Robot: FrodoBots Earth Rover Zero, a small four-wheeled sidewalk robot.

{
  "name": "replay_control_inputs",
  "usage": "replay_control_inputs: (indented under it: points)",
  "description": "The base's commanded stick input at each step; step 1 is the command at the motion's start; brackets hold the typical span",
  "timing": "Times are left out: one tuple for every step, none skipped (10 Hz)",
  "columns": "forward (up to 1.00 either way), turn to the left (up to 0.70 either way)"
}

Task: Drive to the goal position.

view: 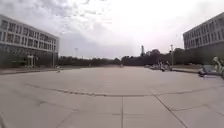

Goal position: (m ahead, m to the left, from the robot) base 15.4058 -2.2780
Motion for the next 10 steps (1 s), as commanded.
replay_control_inputs:
  points:
    - [0.70, 0.00]
    - [0.70, 0.00]
    - [0.70, 0.00]
    - [0.70, 0.00]
    - [0.70, 0.00]
    - [0.70, 0.00]
    - [0.70, 0.00]
    - [0.70, 0.00]
    - [0.70, 0.00]
    - [0.70, 0.00]
